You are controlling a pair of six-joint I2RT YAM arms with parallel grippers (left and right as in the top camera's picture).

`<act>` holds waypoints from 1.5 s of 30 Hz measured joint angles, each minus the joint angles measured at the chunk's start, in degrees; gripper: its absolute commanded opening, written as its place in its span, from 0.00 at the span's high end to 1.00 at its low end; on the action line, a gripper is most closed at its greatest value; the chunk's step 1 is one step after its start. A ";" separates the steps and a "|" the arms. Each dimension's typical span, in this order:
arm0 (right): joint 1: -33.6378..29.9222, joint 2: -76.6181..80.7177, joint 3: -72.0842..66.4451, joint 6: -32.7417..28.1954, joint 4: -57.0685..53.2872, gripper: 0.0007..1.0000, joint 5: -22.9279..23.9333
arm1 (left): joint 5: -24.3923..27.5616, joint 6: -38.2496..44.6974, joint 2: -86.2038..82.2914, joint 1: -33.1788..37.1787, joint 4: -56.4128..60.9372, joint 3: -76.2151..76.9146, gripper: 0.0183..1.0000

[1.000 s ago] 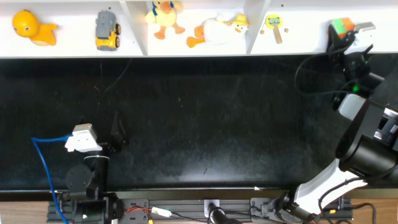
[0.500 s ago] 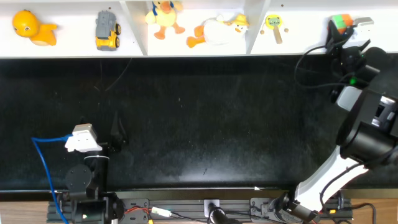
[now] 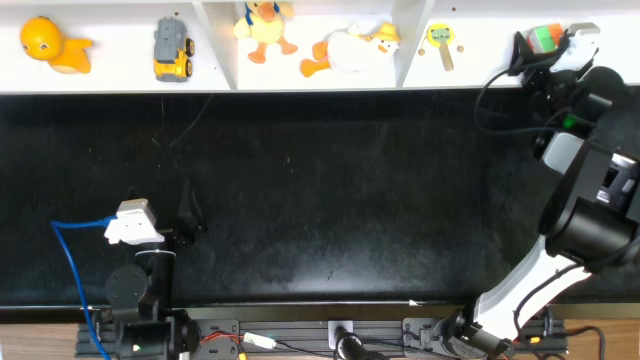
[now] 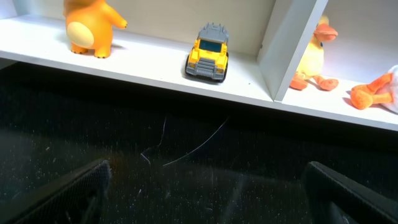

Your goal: Store Toys

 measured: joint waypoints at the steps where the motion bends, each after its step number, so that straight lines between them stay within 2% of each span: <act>1: 0.02 -1.01 0.09 0.24 -2.71 0.00 0.26 | 0.00 -0.02 0.00 0.00 0.00 0.00 0.00; 6: 0.20 -9.73 -0.17 2.12 -23.58 0.00 3.91 | 0.00 0.00 0.00 0.00 0.00 0.00 0.00; 12: 0.63 -25.51 -0.90 -1.01 -42.95 0.01 9.99 | 0.00 0.00 0.00 0.00 0.00 0.00 0.00; 17: 0.72 -41.35 -0.76 -2.60 -53.57 0.00 10.58 | 0.00 0.00 0.00 0.00 0.00 0.00 0.00; 23: 1.05 -53.46 -0.74 -2.12 -67.41 0.01 8.22 | -0.02 0.00 0.00 0.00 0.00 0.00 0.00; 28: 1.09 -57.61 -0.74 -0.81 -73.07 0.00 7.63 | -0.02 0.00 0.00 0.00 0.00 0.00 0.00; 37: 1.14 -55.98 -0.76 -0.17 -75.84 0.00 7.67 | -0.02 0.00 0.00 0.00 0.00 0.00 0.00; 45: 4.94 -53.27 -0.76 -0.04 -78.05 0.00 8.31 | 0.00 0.00 0.00 0.00 0.00 0.00 0.00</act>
